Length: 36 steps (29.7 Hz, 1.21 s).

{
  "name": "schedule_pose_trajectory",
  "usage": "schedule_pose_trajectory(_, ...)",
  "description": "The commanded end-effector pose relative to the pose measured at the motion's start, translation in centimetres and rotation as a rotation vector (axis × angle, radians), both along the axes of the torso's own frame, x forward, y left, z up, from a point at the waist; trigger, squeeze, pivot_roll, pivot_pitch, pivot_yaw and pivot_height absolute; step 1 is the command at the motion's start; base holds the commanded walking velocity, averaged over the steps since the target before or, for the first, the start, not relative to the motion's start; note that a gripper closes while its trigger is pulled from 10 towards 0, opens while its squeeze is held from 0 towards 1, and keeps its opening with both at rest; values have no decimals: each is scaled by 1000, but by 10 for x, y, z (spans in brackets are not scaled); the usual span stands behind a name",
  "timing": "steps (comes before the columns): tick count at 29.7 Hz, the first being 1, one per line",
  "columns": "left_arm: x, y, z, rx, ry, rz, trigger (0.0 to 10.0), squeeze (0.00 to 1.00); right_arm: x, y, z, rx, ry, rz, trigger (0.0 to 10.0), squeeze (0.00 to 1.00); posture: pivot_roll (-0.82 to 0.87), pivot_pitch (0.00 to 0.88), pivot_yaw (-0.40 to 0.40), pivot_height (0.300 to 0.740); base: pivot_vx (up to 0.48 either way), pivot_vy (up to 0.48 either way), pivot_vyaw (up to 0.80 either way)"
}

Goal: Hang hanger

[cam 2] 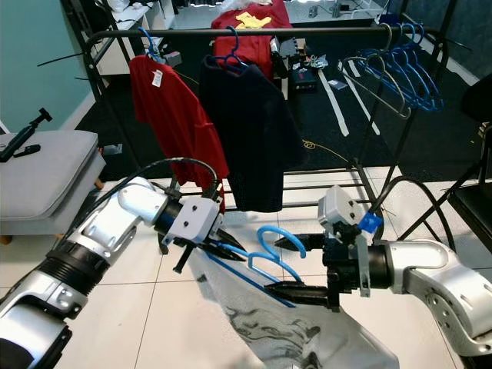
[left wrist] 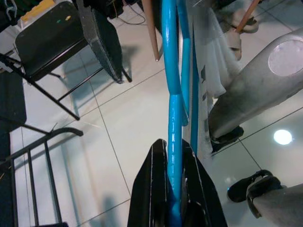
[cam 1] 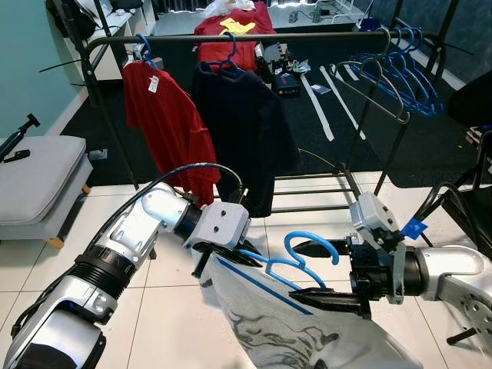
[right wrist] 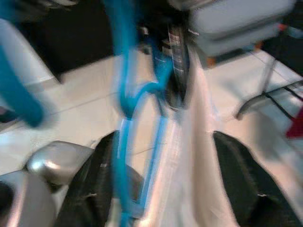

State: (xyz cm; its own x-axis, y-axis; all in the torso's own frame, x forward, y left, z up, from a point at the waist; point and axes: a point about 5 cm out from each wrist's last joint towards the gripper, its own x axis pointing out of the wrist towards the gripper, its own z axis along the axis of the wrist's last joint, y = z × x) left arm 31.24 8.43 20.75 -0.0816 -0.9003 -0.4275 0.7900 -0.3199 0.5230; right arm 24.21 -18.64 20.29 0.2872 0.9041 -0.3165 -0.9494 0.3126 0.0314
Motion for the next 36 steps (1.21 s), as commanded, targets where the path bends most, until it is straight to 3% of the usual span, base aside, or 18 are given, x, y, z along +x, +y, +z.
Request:
schedule_pose_trajectory(1, -4, 1, -1, 11, -4, -4, 10000, 0, 4, 0, -3, -24, -10, -24, 0, 0, -88, 104, 64, 740, 0, 0, 0)
schedule_pose_trajectory(14, -6, -2, 4, -7, -16, -13, 10000, 0, 3, -3, -7, -58, -10, -35, 0, 0, -85, 107, 65, 740, 0, 0, 0)
schedule_pose_trajectory(22, -7, -7, 18, -144, 41, -25, 10000, 0, 2, -3, 0, -20, -45, -21, 0, 0, -86, 107, 66, 740, 0, 0, 0)
schedule_pose_trajectory(23, -6, -7, 19, -155, 75, -22, 10000, 651, 3, -4, 2, -16, -52, -26, 0, 0, -89, 105, 67, 740, 0, 0, 0)
schedule_pose_trajectory(25, -6, -7, 19, -155, 75, -22, 10000, 651, 3, -4, 2, -16, -52, -26, 0, 0, -89, 105, 67, 740, 0, 0, 0)
schedule_pose_trajectory(26, -4, -6, 21, -168, 109, -10, 10000, 1000, 3, -5, 3, -13, -60, -33, 0, 0, -89, 106, 67, 740, 0, 0, 0)
schedule_pose_trajectory(29, -3, -5, 23, -177, 123, -1, 10000, 1000, 4, -6, 4, -12, -66, -40, 0, 0, -89, 106, 67, 740, 0, 0, 0)
schedule_pose_trajectory(30, 6, 5, 34, -247, 134, 48, 10000, 1000, 4, -11, 5, -9, -74, -63, 0, 0, -92, 106, 67, 740, 0, 0, 0)
schedule_pose_trajectory(36, 16, 22, 50, -341, 139, 112, 10000, 1000, 2, -17, 8, 2, -86, -95, 0, 0, -93, 108, 69, 740, 0, 0, 0)
